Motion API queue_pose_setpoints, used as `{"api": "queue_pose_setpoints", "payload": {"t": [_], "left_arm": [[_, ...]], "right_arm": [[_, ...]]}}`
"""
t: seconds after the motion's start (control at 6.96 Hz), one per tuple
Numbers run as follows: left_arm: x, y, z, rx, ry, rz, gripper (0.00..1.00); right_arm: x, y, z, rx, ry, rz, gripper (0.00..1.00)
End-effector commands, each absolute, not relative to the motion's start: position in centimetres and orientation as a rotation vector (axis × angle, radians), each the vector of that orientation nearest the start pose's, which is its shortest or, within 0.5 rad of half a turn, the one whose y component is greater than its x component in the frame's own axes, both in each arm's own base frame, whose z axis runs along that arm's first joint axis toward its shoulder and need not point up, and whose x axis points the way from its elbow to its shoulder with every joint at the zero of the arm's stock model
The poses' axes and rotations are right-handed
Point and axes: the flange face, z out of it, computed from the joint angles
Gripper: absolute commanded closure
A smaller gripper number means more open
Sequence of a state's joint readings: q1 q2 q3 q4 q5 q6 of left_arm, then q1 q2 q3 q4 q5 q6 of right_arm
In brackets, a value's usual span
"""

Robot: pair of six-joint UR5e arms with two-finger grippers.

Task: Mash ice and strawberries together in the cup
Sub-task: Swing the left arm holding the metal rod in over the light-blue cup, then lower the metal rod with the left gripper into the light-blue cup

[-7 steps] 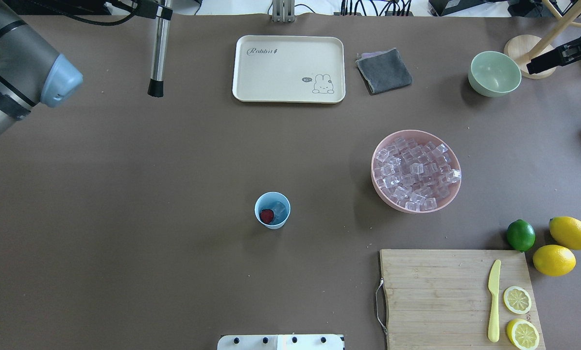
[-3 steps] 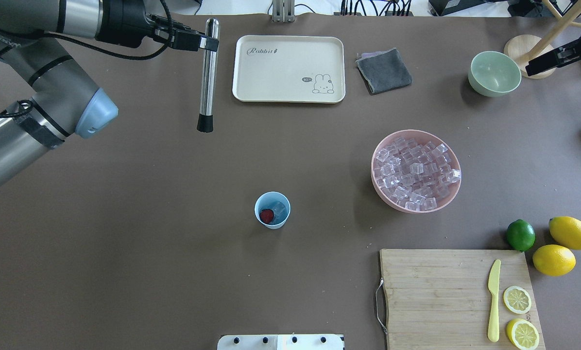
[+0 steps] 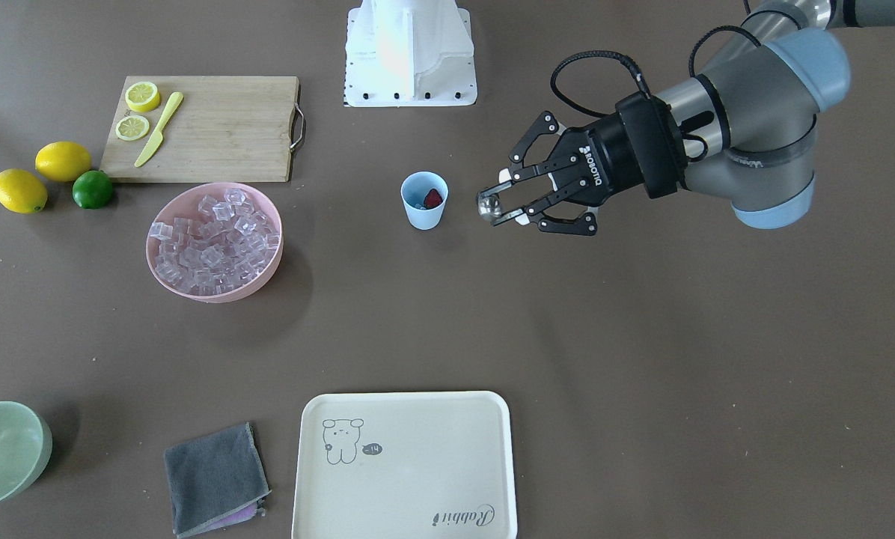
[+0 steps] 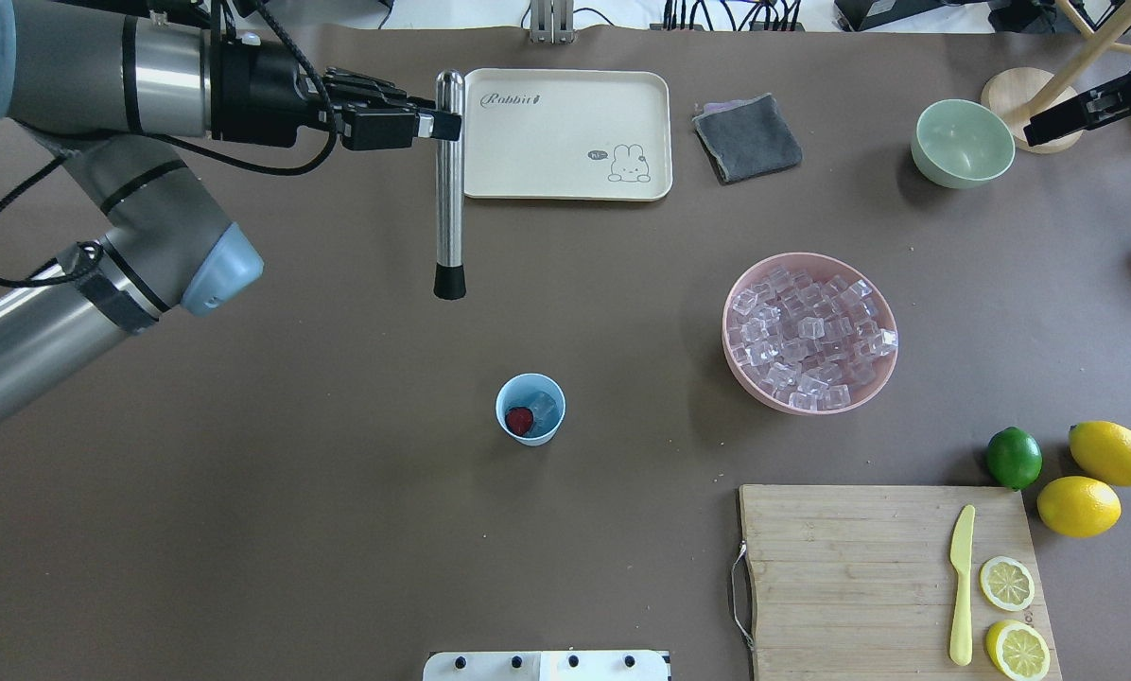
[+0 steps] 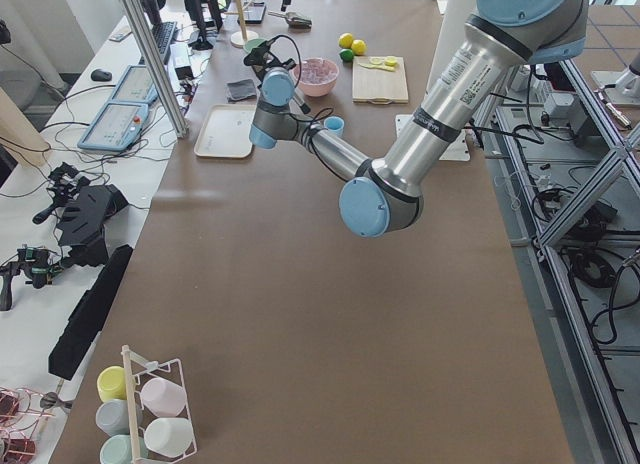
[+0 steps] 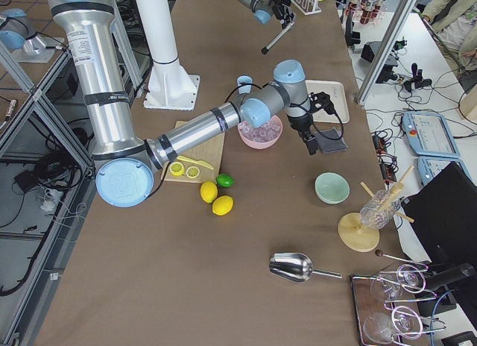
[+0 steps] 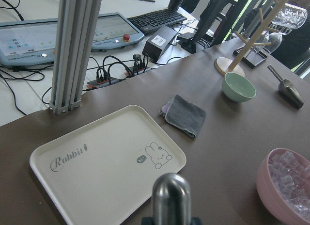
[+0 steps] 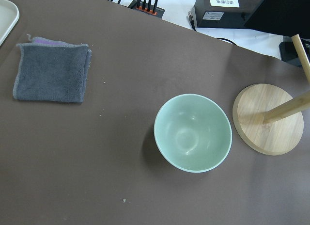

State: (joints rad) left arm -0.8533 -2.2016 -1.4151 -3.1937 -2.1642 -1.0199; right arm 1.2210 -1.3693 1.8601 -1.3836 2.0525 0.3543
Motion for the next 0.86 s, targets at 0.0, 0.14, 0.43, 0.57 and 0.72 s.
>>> {"api": "queue_pose_setpoints", "payload": {"t": [0.0, 0.14, 0.43, 0.57, 0.72], "left_arm": [[39.8, -46.4, 20.8, 1.053, 1.932, 0.363, 1.00], [39.5, -46.1, 21.0, 1.074, 1.951, 0.374, 1.00], [39.7, -46.2, 24.2, 1.140, 1.898, 0.403, 1.00], [39.7, -46.3, 24.4, 1.174, 1.876, 0.421, 1.00], [39.6, -46.5, 24.3, 1.266, 1.832, 0.414, 1.00]], "right_arm": [[-11.0, -56.1, 40.0, 0.472, -0.649, -0.154, 0.00], [-11.0, -56.1, 40.0, 0.476, -0.642, -0.152, 0.00], [-10.9, -55.9, 39.7, 0.483, -0.642, -0.152, 0.00], [-10.8, -55.8, 39.4, 0.489, -0.644, -0.153, 0.00], [-10.8, -55.7, 39.3, 0.489, -0.647, -0.154, 0.00]]}}
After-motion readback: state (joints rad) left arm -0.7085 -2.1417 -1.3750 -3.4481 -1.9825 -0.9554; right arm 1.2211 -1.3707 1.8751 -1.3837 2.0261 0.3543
